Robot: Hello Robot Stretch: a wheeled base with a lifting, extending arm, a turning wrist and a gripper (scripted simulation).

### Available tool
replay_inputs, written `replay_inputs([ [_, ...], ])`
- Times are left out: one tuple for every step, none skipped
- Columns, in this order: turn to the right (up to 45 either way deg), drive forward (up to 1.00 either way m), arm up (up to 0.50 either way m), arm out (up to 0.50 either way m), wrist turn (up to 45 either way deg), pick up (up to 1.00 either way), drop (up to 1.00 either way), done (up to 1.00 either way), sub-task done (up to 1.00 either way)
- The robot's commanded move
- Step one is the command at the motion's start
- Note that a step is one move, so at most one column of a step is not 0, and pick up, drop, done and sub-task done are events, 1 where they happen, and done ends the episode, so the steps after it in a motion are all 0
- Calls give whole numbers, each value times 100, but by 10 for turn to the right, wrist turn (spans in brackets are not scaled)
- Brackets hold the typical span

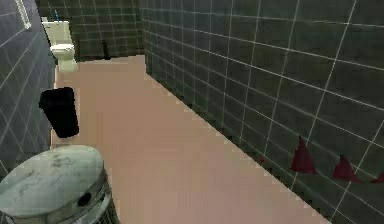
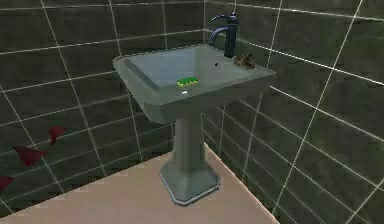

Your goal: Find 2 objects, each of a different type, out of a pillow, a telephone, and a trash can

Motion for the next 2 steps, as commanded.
replay_inputs([
  [180,0,0,0,0,0,0,0,0],
  [0,50,0,0,0,0,0,0,0],
])
